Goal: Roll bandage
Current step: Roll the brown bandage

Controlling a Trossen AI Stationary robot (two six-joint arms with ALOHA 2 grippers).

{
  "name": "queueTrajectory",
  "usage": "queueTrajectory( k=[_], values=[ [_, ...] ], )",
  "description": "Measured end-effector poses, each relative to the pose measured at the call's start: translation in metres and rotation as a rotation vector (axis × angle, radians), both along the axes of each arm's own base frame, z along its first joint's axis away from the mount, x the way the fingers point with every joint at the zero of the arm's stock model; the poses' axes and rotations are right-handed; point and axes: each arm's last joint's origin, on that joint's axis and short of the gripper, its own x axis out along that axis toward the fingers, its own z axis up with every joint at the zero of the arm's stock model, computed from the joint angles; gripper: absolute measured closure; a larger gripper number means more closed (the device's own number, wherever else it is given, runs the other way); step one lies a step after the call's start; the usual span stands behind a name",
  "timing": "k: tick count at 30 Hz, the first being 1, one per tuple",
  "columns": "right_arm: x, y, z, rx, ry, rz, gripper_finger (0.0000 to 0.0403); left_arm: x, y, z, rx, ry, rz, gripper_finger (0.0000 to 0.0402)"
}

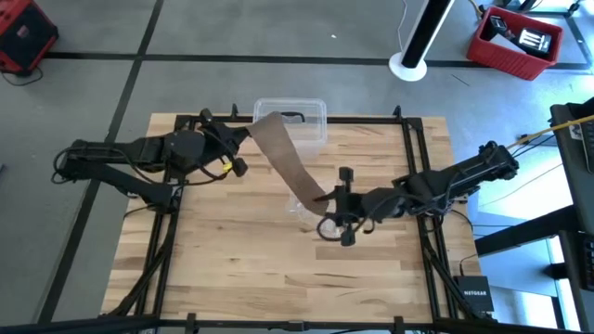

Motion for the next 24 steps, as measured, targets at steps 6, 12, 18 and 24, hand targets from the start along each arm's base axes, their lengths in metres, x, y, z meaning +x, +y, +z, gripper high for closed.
queueTrajectory(
  k=[6, 12, 18, 24],
  values=[
    [0.003, -0.004, -0.002, 0.024, -0.025, -0.142, 0.015, 0.0, 0.0, 0.001, 0.032, 0.022, -0.015, 0.0395],
    [0.011, -0.021, 0.001, 0.116, -0.119, -0.345, 0.0103, 0.008, -0.001, 0.0, 0.069, 0.048, -0.062, 0.0394],
    [0.023, -0.029, -0.009, 0.179, -0.034, -0.234, 0.0089, 0.015, -0.002, -0.003, 0.098, 0.083, -0.068, 0.0395],
    [0.02, -0.029, 0.002, 0.128, -0.056, -0.189, 0.0088, 0.015, -0.001, -0.004, 0.127, 0.113, -0.057, 0.0396]
  ],
)
